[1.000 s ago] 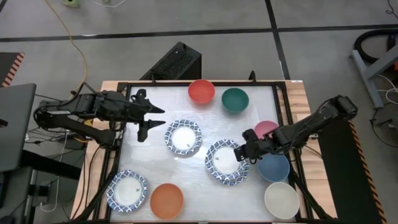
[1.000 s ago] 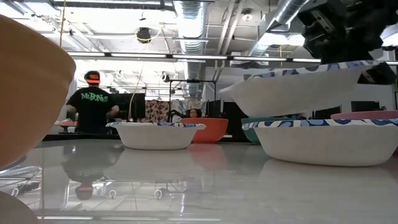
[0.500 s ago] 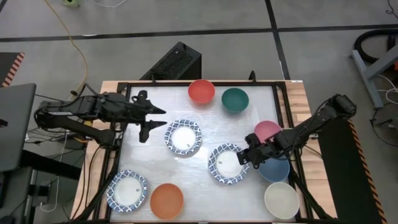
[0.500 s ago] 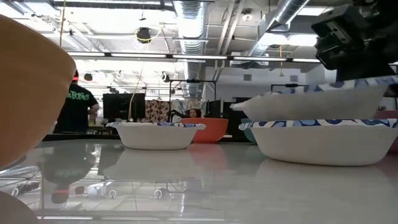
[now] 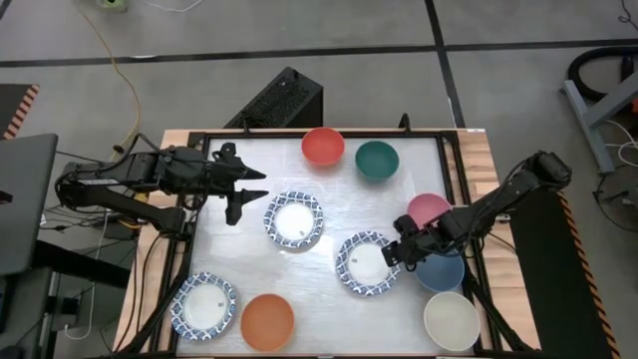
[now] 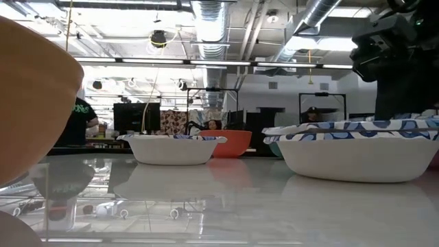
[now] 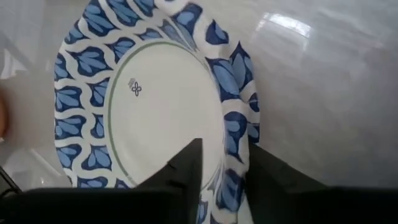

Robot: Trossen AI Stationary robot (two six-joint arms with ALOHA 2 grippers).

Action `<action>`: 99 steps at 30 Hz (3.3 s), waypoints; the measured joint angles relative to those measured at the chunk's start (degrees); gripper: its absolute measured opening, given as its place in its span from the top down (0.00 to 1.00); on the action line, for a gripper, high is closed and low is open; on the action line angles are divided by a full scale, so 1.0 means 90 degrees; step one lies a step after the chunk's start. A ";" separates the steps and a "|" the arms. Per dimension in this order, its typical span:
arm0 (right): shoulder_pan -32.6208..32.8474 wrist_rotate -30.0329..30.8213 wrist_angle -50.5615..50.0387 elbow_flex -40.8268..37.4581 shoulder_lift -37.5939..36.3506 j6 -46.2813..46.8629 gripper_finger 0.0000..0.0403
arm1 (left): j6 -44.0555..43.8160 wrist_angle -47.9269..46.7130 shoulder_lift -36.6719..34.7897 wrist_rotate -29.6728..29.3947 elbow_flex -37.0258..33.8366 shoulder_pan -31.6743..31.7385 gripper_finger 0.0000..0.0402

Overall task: Nest bowls inside each other by size order
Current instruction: Stack the top left blue patterned bowl into the bottom right blue patterned bowl, then stack the bottom left blue patterned bowl into the right blue patterned bowl

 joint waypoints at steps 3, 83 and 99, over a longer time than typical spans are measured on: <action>-0.0029 -0.0029 0.0027 0.0000 0.0000 -0.0001 0.56 | 0.0002 -0.0089 0.0000 0.0000 0.0000 0.0000 0.52; -0.0571 0.0011 -0.1153 0.1129 -0.0024 -0.1451 0.41 | -0.1851 -0.0116 0.0544 0.1950 -0.4044 -0.4082 0.56; -0.0571 -0.0145 -0.1155 0.1129 -0.0024 -0.1350 0.41 | -0.1982 0.0307 0.0544 0.2131 -0.4755 -0.4085 0.64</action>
